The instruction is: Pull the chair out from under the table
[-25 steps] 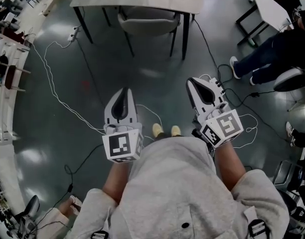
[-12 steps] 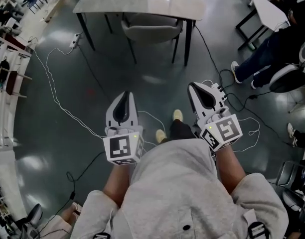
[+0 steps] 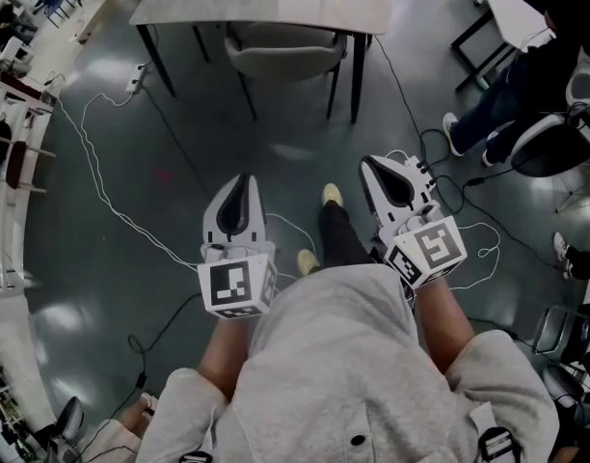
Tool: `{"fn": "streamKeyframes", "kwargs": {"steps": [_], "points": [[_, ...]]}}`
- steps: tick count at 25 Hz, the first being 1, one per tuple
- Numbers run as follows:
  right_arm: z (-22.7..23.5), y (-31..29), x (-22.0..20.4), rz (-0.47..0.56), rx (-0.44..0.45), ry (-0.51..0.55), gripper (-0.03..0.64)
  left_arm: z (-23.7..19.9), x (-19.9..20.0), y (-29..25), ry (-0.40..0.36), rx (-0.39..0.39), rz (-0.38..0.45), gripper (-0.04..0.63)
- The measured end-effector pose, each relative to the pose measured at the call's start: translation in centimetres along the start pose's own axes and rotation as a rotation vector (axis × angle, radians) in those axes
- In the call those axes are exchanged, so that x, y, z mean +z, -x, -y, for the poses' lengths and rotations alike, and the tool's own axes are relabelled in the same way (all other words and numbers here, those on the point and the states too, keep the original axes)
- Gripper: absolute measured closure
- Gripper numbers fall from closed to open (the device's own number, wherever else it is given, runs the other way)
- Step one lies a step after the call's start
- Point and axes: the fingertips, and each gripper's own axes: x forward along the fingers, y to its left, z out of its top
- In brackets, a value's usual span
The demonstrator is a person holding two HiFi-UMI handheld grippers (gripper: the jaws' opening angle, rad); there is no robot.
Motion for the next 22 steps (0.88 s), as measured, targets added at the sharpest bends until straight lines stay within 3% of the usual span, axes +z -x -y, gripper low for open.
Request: {"fn": "streamKeyframes", "kwargs": {"steps": [9, 22], "points": [[2.6, -3.2, 0.3, -0.017, -0.003, 0.003, 0.589, -0.6, 0.0, -3.8, 0.003, -0.012, -0.03, 0.571], [10.0, -10.0, 0.9, -0.051, -0.004, -0.016, 0.59, -1.7, 1.6, -13.8, -0.012, -0.016, -0.064, 0.571]]}}
